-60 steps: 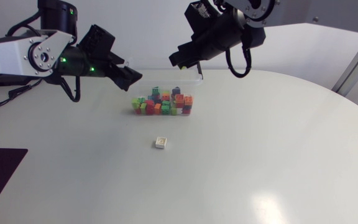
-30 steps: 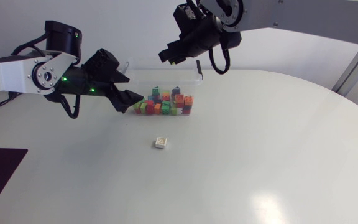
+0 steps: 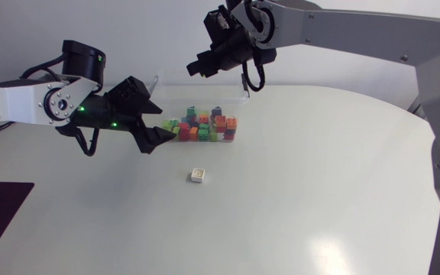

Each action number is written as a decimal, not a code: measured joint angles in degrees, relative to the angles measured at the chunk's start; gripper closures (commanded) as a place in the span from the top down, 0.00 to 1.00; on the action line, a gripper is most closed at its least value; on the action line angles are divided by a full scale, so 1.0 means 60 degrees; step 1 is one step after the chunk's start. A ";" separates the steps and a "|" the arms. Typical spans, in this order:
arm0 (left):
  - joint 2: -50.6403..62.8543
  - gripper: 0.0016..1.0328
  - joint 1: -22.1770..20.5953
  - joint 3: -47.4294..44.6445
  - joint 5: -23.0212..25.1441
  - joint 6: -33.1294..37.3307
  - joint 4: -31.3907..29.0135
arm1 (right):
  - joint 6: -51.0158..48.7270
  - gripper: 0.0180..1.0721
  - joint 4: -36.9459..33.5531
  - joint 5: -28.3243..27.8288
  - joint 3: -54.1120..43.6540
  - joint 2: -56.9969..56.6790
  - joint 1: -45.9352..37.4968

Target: Place the duplo bricks in the container

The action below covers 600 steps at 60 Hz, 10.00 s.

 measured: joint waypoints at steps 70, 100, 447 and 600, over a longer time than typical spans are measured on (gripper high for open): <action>0.0627 0.95 -0.0262 -0.0612 0.0033 0.0954 -0.0033 | -0.0084 0.96 0.0867 0.0397 0.1880 0.2098 -0.0157; 0.1796 0.94 -0.0925 0.0149 0.0036 0.2626 -0.1457 | -0.0372 0.96 0.1042 0.0426 -0.1639 -0.1326 -0.0171; 0.3803 0.96 -0.0794 0.6342 -0.4302 -0.3461 0.0991 | -0.3413 0.95 0.4969 0.4550 -1.8502 -1.9719 -0.3938; -1.2171 0.95 0.1381 -0.8083 -0.5064 -0.4663 0.3297 | -0.1078 0.95 0.4441 0.2860 -1.8520 -1.9719 -0.4299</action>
